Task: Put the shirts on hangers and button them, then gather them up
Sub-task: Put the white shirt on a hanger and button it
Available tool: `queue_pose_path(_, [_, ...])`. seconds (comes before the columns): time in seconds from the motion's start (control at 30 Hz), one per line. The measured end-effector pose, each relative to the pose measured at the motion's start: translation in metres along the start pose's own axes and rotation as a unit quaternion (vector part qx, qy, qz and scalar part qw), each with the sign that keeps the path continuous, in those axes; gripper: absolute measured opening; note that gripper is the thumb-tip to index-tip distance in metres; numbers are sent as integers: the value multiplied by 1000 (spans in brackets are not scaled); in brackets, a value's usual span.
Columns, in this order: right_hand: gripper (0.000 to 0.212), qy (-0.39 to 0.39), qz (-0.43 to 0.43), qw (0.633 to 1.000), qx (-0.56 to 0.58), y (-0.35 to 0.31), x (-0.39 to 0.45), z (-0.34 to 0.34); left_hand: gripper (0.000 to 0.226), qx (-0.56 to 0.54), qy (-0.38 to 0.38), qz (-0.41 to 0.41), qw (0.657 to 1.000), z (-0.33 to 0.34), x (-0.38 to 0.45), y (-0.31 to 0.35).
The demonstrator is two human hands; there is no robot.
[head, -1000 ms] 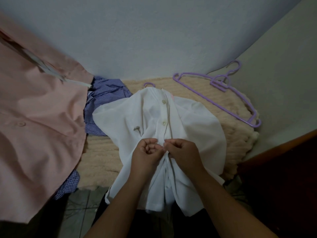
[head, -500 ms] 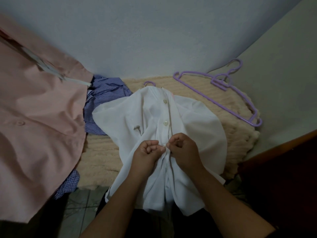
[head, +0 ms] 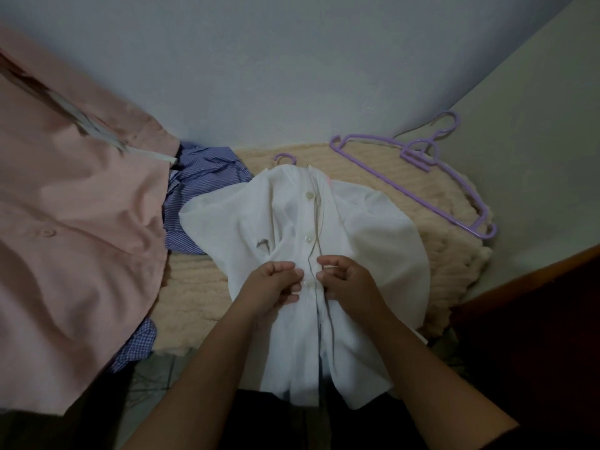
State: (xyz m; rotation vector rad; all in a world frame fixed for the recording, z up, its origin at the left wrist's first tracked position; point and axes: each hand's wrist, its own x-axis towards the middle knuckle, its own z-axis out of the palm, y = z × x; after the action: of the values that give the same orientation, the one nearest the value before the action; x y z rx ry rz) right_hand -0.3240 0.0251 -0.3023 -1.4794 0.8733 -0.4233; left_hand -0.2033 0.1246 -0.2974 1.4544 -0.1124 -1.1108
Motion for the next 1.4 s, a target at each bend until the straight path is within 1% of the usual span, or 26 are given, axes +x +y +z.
queue_pose_path(0.1, [19,11,3,999,42,-13,5,-3,24,-7,19,47,999,1,2,15])
queue_pose_path(0.2, [15,17,8,998,61,-28,17,-6,18,21,33,95,995,7,6,33])
queue_pose_path(0.33, [16,31,-9,999,40,-49,45,-12,14,94,64,161,980,16,23,63])
queue_pose_path(0.43, [14,38,-22,999,30,-66,75,-15,11,99,91,205,969,20,42,89])
queue_pose_path(0.6, [11,62,-58,996,11,-93,137,-20,18,130,112,263,950,19,88,135])
queue_pose_path(0.67, [13,76,-90,993,-29,-96,160,-20,20,169,129,272,938,20,110,147])
queue_pose_path(0.73, [19,74,-107,989,-77,-97,180,-18,35,257,134,250,924,18,135,151])
queue_pose_path(0.77, [23,64,-102,988,-94,-96,187,-16,49,292,116,221,923,15,146,151])
queue_pose_path(0.83, [31,32,-87,987,-129,-89,195,-13,85,334,81,160,925,9,160,146])
queue_pose_path(0.87, [37,12,-88,985,-150,-81,195,-12,100,382,76,149,909,5,163,140])
queue_pose_path(0.9, [43,-7,-91,981,-170,-72,191,-11,111,446,76,147,879,2,162,132])
queue_pose_path(0.93, [49,-20,-87,979,-184,-62,186,-10,118,506,81,159,844,-1,160,123])
queue_pose_path(0.97, [54,-25,-81,978,-188,-52,179,-10,122,540,81,175,819,-4,156,115])
queue_pose_path(1.0, [57,-25,-77,979,-187,-43,172,-10,124,546,71,191,812,-7,152,109])
queue_pose_path(1.03, [58,-23,-77,980,-184,-37,166,-11,127,533,52,195,822,-10,147,105])
queue_pose_path(1.07, [58,-23,-74,980,-181,-34,161,-11,128,509,27,191,839,-15,144,102])
queue_pose_path(1.13, [54,-25,-59,986,-156,-35,156,-13,127,429,-7,165,888,-19,136,104])
queue_pose_path(1.17, [50,-25,-53,989,-135,-38,155,-14,124,373,-12,154,915,-18,133,107])
queue_pose_path(1.2, [44,-19,-50,992,-115,-42,156,-13,115,320,-12,148,936,-16,131,112])
queue_pose_path(1.23, [38,-7,-51,994,-98,-49,158,-12,101,286,-4,149,947,-12,130,119])
queue_pose_path(1.3, [26,22,-67,993,-93,-65,168,-9,77,268,34,162,949,-5,136,132])
queue_pose_path(1.33, [23,30,-83,990,-113,-73,175,-8,68,265,60,166,948,-3,142,137])
queue_pose_path(1.4, [23,41,-104,980,-166,-85,193,-3,57,259,103,162,947,0,156,143])
